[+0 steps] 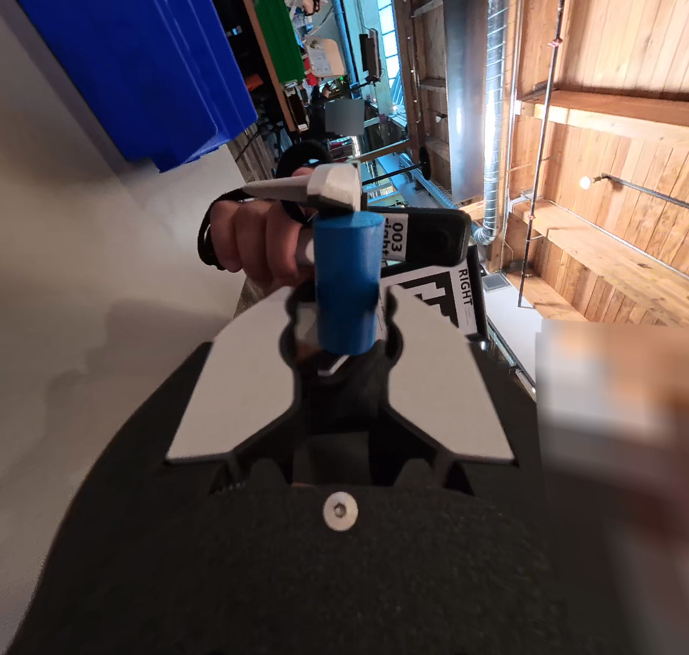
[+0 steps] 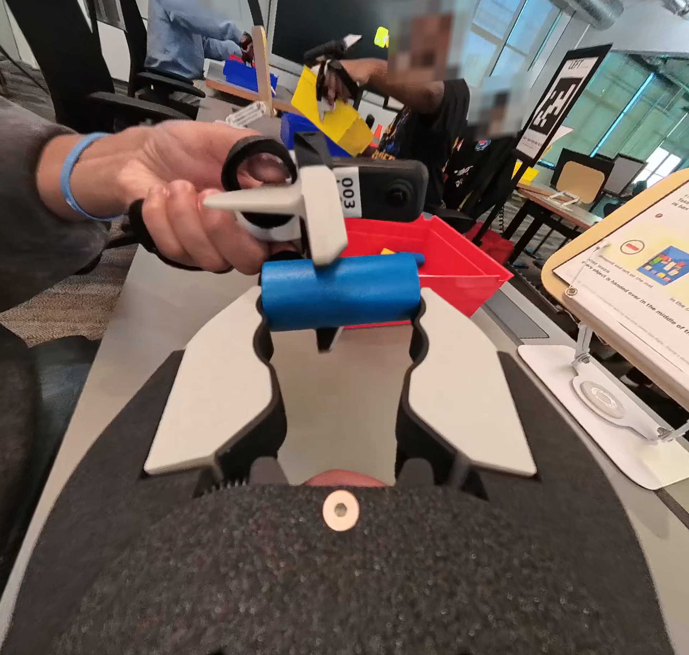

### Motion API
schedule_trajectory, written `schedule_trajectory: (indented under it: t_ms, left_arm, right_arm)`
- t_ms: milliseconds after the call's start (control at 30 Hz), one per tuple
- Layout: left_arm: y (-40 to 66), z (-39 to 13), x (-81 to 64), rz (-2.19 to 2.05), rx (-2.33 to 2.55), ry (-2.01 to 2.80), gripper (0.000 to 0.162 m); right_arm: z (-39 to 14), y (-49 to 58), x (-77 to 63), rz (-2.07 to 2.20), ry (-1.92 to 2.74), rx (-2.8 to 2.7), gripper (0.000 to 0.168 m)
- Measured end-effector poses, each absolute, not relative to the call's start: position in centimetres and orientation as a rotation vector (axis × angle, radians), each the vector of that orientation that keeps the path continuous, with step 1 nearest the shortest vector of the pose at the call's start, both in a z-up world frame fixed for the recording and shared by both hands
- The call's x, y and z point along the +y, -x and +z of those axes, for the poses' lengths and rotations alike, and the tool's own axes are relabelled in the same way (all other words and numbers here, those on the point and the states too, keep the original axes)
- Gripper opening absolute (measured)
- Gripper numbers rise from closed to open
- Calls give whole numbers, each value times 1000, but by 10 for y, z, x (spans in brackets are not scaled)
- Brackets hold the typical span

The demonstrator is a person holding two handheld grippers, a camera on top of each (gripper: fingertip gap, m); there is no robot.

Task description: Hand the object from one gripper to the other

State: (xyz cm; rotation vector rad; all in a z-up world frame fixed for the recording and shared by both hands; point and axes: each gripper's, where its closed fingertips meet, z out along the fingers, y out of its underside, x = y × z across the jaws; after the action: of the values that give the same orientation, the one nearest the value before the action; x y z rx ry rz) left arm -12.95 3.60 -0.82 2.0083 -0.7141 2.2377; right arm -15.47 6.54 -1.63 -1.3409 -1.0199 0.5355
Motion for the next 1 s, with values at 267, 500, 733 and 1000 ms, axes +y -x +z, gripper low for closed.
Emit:
schedule_trajectory:
  t_ms: [267, 500, 733, 1000]
  left_arm:
    - [184, -75, -9, 2181, -982, -2234, 61]
    - [218, -142, -22, 1834, -1196, -2555, 56]
    - [217, -135, -15, 1839, -1252, -2605, 52]
    - [218, -137, -16, 1829, -1242, -2601, 52]
  right_arm:
    - [15, 77, 84, 382, 1451, -869, 72]
    - [-3, -92, 169, -113, 1892, -836, 72]
    - [-125, -158, 200, -35, 2443, -1026, 73]
    - [-178, -176, 185, -187, 2862, -1085, 73]
